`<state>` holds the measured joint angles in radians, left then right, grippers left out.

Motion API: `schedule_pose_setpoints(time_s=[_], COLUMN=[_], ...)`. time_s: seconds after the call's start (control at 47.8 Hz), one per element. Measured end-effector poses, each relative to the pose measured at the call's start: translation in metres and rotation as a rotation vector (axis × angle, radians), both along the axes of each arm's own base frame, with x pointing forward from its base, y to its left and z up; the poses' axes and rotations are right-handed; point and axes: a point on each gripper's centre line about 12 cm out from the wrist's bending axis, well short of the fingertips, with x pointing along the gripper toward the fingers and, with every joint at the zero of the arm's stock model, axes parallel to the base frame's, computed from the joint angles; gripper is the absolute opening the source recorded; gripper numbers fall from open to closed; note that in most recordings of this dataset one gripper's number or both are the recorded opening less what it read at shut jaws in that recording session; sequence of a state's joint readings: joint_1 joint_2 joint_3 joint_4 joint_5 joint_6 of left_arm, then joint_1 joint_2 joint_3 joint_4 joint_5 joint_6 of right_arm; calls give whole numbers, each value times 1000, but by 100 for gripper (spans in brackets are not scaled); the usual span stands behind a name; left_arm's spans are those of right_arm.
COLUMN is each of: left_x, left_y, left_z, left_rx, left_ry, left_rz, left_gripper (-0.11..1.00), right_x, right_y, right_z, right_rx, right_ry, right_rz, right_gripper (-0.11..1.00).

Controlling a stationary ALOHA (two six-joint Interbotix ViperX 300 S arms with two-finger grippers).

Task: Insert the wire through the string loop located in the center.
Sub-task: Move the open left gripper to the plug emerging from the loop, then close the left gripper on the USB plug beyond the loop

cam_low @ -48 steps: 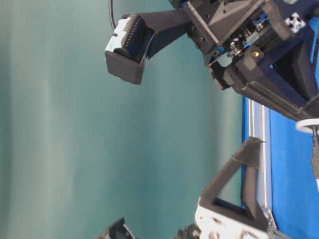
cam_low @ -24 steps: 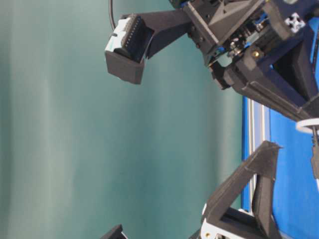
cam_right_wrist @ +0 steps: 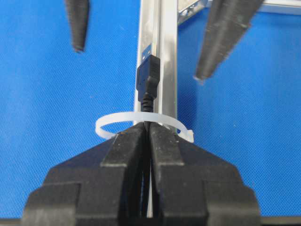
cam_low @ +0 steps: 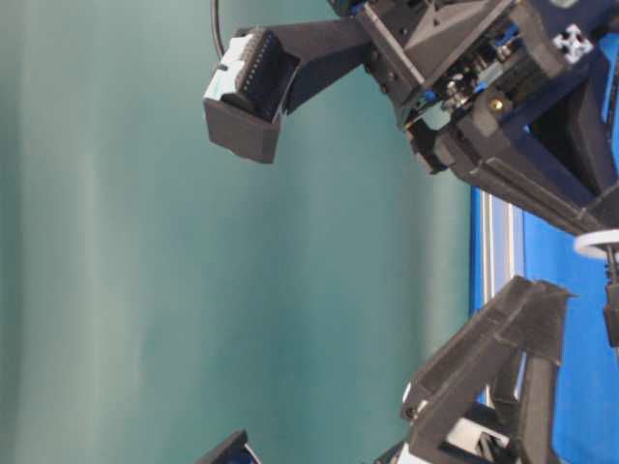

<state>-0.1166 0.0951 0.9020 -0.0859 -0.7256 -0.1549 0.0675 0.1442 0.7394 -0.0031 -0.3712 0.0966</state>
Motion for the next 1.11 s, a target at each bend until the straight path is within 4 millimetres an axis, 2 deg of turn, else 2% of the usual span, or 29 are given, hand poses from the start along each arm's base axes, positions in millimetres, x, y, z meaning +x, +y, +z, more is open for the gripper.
schedule_pose_setpoints(time_s=[0.042, 0.46, 0.711, 1.108], left_x=[0, 2, 3, 3], left_y=[-1, 0, 1, 2], left_z=[0, -3, -28, -34], left_rx=[1, 1, 4, 6], left_ry=[5, 51, 130, 148], left_rz=[-3, -1, 2, 7], left_gripper=[93, 92, 92, 92], right_x=[0, 0, 0, 0], right_y=[-1, 0, 0, 0], right_z=[0, 0, 0, 0], right_rx=[0, -3, -3, -3], right_ry=[0, 0, 0, 1], right_rz=[-2, 2, 2, 2], right_gripper=[-2, -2, -2, -2])
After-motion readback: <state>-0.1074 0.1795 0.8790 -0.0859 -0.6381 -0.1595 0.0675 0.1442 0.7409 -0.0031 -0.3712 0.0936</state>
